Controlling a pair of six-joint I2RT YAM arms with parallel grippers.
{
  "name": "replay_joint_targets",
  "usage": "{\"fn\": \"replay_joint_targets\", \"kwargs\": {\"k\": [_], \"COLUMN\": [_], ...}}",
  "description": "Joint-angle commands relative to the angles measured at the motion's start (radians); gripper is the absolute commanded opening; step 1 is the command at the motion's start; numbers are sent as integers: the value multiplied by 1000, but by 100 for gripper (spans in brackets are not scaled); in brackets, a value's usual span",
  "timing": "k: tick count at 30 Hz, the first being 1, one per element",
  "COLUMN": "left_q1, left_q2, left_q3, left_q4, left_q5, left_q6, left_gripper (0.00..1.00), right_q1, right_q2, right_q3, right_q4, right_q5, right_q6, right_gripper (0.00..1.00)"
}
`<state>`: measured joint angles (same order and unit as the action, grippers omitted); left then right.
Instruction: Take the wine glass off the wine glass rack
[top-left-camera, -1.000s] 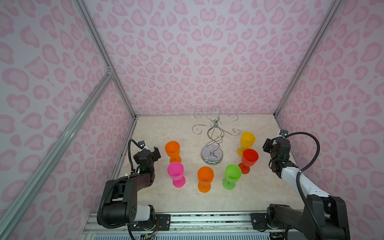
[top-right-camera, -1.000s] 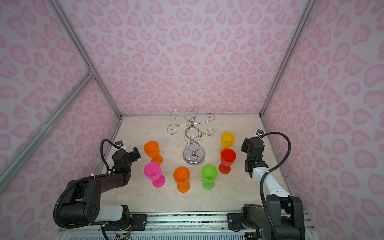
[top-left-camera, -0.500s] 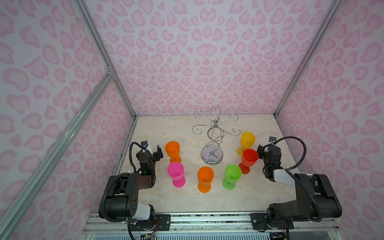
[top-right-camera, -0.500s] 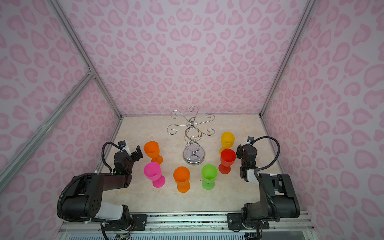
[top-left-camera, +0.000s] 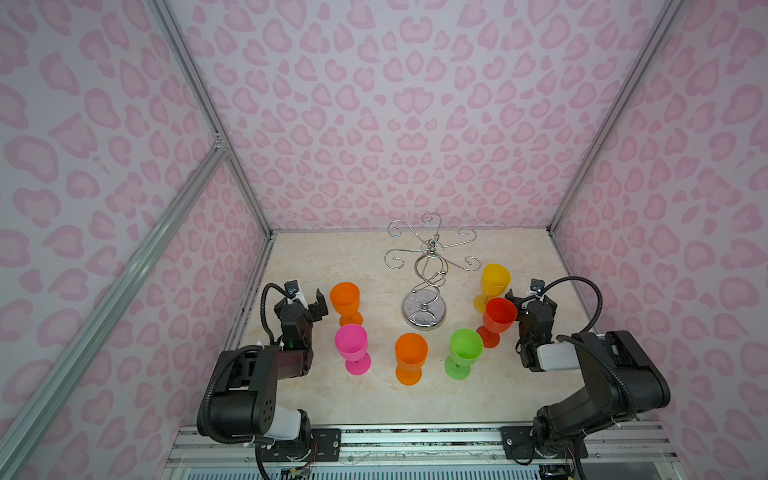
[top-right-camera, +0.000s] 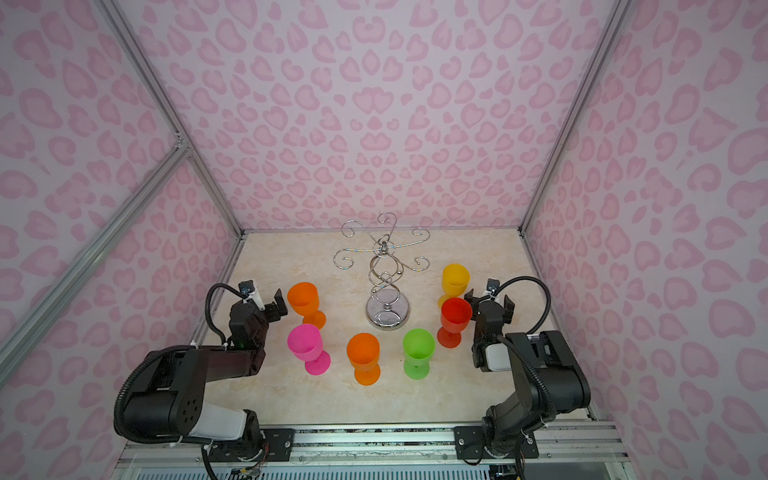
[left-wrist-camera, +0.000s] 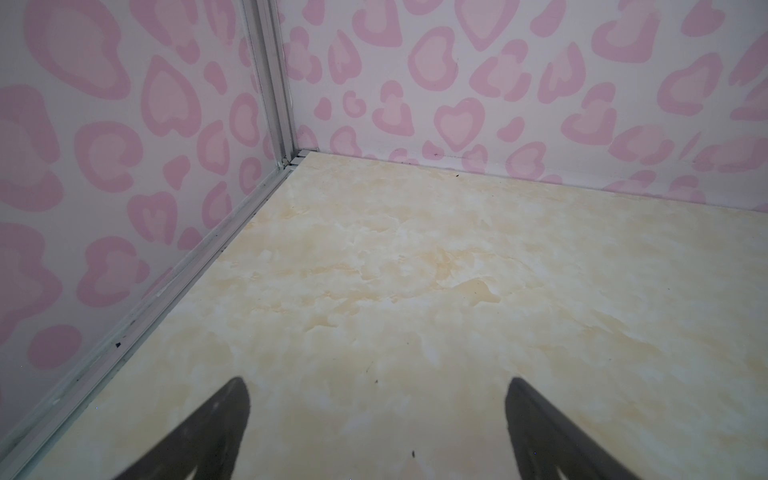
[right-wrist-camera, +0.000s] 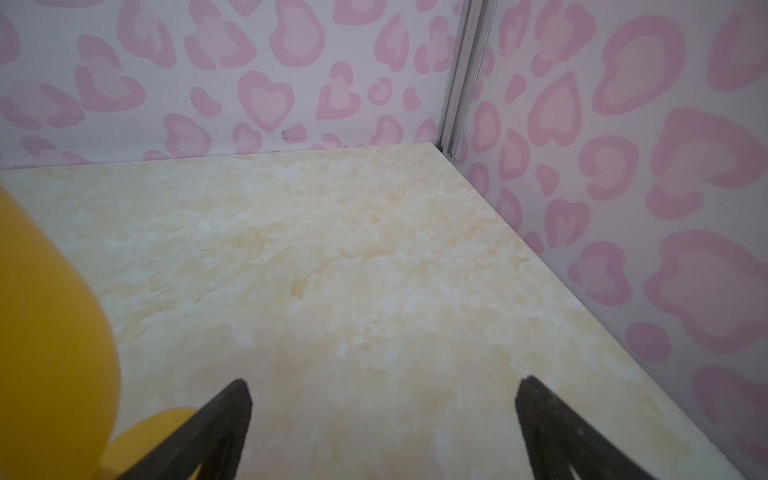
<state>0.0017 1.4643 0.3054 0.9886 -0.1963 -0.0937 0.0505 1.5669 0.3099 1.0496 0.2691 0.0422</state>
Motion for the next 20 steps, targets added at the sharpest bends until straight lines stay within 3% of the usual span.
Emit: {"fn": "replay_joint_targets", "kwargs": {"k": [1,20], "left_q1": [1,0], "left_q2": [6,7], "left_q3": [9,11], "left_q4": [19,15], "left_q5": [-11,-11], "left_q6": [13,12], "left_gripper": [98,98], "right_q1": [1,1], "right_q2": [5,4], "right_q3": [-7,-8], "right_q4": [50,49], "right_q5": [21,21], "right_q6": [-6,-6], "right_gripper": [100,100]}}
